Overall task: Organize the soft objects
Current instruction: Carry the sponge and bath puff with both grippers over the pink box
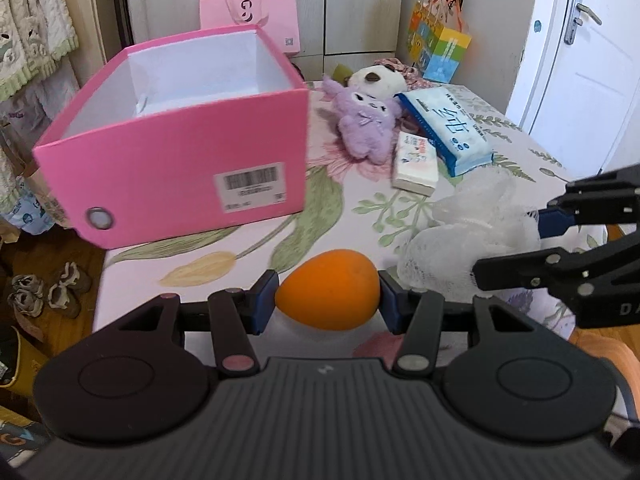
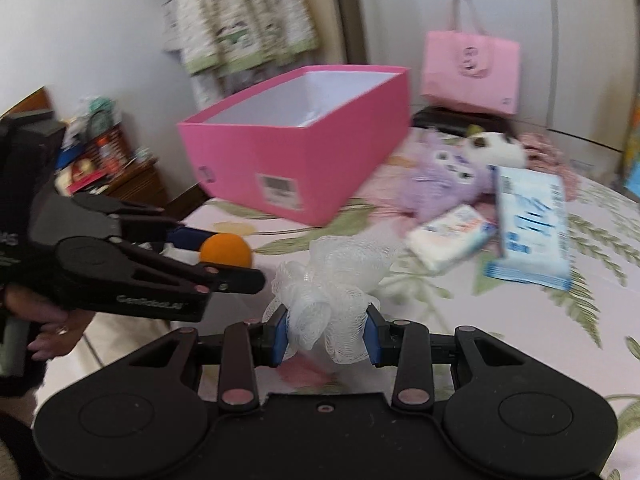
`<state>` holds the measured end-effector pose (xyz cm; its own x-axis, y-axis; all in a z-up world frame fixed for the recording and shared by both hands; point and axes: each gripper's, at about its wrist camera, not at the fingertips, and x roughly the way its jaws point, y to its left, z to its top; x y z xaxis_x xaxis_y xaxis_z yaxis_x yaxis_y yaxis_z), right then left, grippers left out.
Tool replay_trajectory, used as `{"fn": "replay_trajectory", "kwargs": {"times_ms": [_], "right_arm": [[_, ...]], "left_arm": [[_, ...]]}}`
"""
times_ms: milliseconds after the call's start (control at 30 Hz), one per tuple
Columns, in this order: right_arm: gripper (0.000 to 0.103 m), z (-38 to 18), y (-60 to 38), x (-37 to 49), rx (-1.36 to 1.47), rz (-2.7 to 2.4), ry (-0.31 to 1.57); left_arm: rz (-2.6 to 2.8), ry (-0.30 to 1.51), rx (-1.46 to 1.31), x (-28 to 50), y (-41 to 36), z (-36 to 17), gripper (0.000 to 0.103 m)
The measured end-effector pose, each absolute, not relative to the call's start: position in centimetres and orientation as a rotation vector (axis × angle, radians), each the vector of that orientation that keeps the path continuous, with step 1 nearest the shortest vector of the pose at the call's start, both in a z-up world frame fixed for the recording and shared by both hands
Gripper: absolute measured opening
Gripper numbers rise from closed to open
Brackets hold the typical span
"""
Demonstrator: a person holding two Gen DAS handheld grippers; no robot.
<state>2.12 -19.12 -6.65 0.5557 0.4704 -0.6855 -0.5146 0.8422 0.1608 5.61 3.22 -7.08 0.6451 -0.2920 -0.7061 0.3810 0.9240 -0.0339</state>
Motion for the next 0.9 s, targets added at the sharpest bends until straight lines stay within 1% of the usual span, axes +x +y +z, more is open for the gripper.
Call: {"fn": "replay_trajectory", "kwargs": {"times_ms": [133,433,667,900], "right_arm": [[0.042,-4.5,-17.4,2.1,-0.096,0.631,0.779],[0.043,-0.5,-14.9,4.9,-0.146,0.664,0.634],[0.045,1.9,-14.0,9.8,-0.166,0.663,0.559],[0.045,3.0,-12.3,16.1,-0.261,0.667,0.5]], "left_arm": [[-0.394,0.759,0.117,5.3,5.1,-4.9,0.052],[-0.423,0.673,0.123,7.3,7.1,0.2,0.052],[-0.48,0.637,0.09,12.0,7.4,3.4,0.053],[-0.418,0.623,0.057,18.8,7.9,4.3,0.053]]}}
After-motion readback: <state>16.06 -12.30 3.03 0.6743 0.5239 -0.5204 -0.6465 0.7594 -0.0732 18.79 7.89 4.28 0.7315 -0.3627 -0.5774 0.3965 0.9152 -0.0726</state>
